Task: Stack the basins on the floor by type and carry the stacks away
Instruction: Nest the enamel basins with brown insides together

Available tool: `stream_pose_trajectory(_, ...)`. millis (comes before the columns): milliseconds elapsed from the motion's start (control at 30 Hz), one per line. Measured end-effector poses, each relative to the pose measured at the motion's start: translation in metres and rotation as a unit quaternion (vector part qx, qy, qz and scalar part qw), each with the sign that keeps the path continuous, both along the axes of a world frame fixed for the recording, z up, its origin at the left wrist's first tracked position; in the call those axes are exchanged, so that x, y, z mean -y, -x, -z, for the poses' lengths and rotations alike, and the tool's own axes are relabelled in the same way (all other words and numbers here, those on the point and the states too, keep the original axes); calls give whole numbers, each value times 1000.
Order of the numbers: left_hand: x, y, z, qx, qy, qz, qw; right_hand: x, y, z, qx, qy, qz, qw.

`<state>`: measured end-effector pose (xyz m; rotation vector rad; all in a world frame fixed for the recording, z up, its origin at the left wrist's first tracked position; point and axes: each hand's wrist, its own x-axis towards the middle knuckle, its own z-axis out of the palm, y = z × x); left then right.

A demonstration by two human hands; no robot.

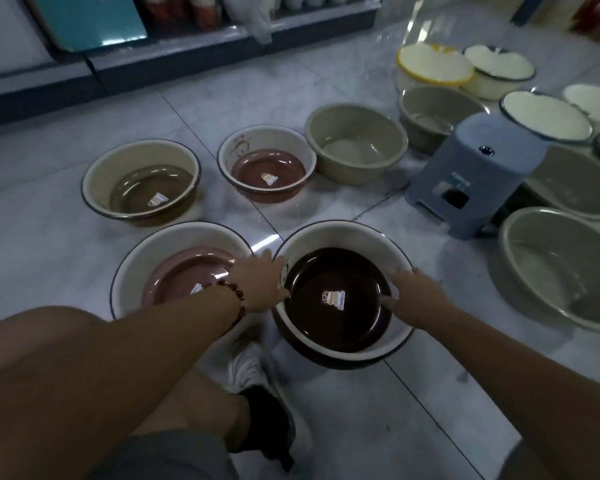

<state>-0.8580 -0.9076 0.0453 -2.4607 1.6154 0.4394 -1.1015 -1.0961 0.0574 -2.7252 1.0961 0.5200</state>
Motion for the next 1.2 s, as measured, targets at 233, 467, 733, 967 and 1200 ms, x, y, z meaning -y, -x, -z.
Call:
stream_pose_trajectory(233,-71,6,-41,-78,-45,-15,996,-74,-46,-23,59,-57,-50,995)
stream_pose_trajectory(467,-179,-16,-100,-30,-90,-155,983,-123,-104,-47,79,-102,-134,983)
stream_pose_trajectory(733,-234,-52,-104,93,-88,-201,971,-172,-155,-23,78,-133,-192,969)
stream_pose_trajectory(967,-219,-50,-31,-20,-62,-227,972,-176,-175,65,-17,-175,-166,970)
stream_pose_trajectory(1200,-208,-82,-22,-19,-80,-192,978,-190,-201,98,-66,-92,-89,990)
